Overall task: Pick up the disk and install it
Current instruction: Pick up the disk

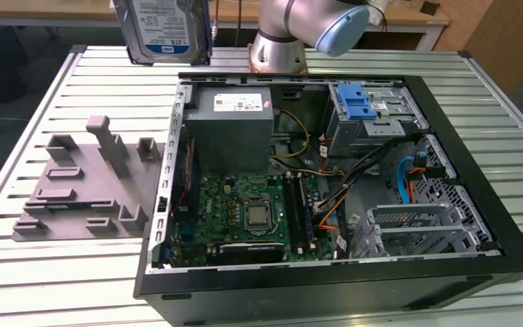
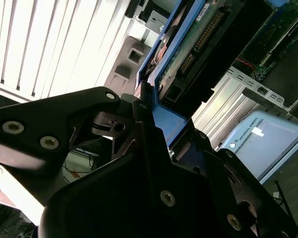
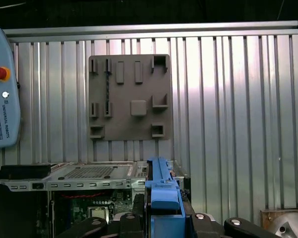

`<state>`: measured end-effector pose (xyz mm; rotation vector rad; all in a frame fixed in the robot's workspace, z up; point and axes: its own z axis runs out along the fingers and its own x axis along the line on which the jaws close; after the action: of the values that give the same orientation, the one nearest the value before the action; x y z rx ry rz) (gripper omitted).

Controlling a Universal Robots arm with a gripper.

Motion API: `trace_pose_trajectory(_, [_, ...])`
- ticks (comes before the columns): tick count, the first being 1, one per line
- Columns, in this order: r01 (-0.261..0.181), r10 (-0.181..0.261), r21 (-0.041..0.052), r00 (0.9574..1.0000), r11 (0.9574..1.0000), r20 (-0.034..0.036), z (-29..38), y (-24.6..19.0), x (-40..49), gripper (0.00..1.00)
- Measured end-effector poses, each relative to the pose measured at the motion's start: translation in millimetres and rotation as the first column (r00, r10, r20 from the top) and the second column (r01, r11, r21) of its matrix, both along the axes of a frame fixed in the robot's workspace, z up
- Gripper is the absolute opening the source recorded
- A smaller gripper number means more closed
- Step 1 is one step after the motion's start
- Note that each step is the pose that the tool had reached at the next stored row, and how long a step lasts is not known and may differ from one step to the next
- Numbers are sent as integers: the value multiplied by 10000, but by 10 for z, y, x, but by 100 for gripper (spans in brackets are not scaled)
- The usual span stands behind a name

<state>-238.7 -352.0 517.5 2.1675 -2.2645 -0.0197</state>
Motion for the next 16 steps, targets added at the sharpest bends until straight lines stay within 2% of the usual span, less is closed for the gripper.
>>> trace_pose_trajectory(4, [-1, 1, 1, 10000, 10000, 1, -3, -63, 37, 36])
trace_pose_trajectory(6, [0, 0, 1, 10000, 10000, 0, -4, -81, 57, 36])
trace_pose_trajectory(16, [0, 0, 0, 10000, 10000, 0, -4, -87, 93, 36])
